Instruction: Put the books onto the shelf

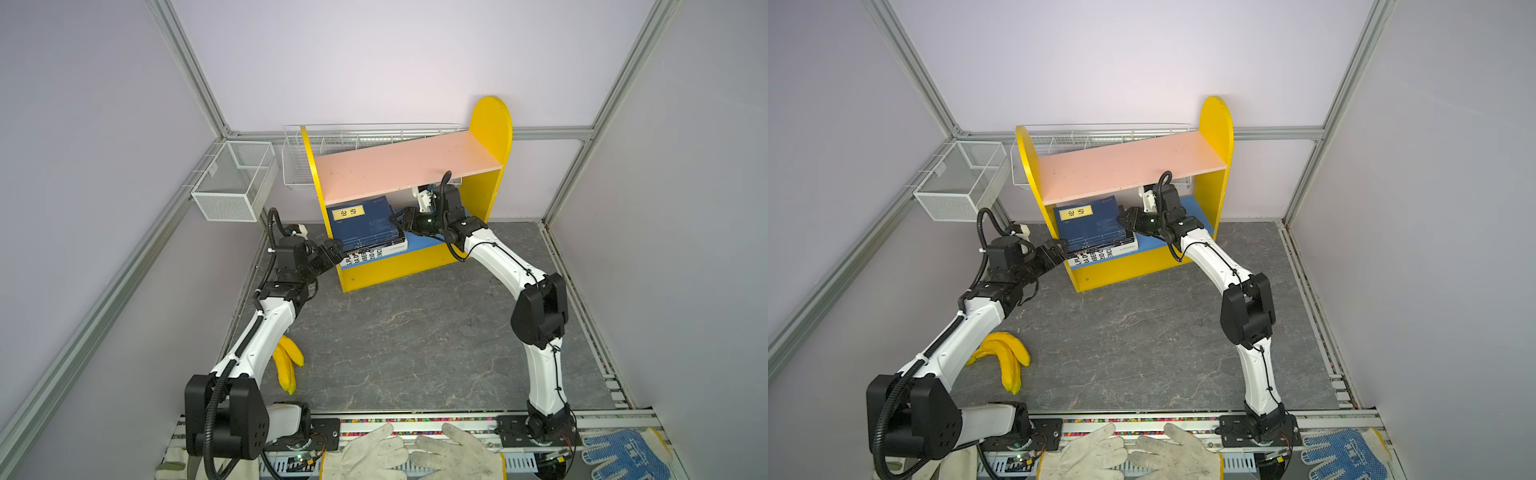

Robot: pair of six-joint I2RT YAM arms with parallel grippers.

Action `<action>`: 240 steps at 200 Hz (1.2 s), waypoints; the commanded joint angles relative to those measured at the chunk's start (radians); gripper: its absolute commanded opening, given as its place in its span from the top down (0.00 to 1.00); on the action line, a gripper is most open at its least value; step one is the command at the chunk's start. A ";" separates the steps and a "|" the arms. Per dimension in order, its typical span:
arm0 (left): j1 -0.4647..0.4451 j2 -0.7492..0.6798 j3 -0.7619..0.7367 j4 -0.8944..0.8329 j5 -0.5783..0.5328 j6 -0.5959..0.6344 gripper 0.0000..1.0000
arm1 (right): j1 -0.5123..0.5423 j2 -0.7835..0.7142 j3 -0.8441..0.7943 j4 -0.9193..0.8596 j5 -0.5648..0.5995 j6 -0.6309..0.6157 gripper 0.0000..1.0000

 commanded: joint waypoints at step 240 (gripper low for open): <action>0.026 -0.280 -0.669 0.610 -0.725 0.410 0.01 | -0.012 -1.063 -1.127 -0.166 1.135 -0.292 0.11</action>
